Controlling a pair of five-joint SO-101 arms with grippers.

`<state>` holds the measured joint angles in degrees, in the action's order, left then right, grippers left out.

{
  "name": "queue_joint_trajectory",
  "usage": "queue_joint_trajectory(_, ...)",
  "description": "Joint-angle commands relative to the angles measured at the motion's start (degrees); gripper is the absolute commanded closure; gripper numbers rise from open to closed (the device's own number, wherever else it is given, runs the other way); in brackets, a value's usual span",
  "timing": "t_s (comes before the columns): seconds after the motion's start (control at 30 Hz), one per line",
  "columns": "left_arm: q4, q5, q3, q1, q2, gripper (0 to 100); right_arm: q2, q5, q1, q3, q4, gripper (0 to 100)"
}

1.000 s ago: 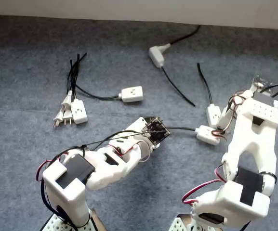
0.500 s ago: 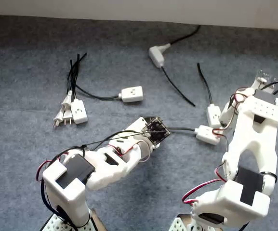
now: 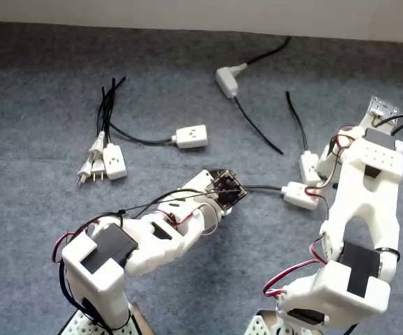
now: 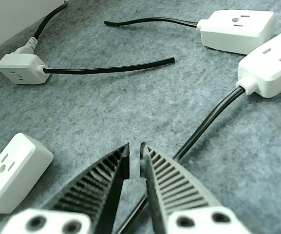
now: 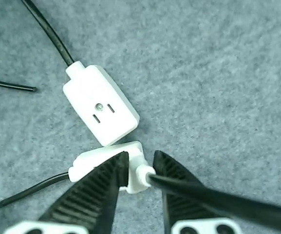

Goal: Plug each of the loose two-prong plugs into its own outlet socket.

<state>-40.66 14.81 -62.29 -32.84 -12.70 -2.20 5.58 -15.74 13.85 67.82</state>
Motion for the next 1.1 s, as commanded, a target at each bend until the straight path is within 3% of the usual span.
queue_joint_trajectory(0.0, -1.41, 0.62, 0.57, -0.48, 0.92, 93, 0.4, 0.53, 0.75, -0.13, -1.1, 91.8)
queue_joint_trajectory(1.07, -1.41, 0.62, 0.48, -0.48, 0.92, 93, 0.66, 0.26, 0.84, 3.91, -0.66, 99.0)
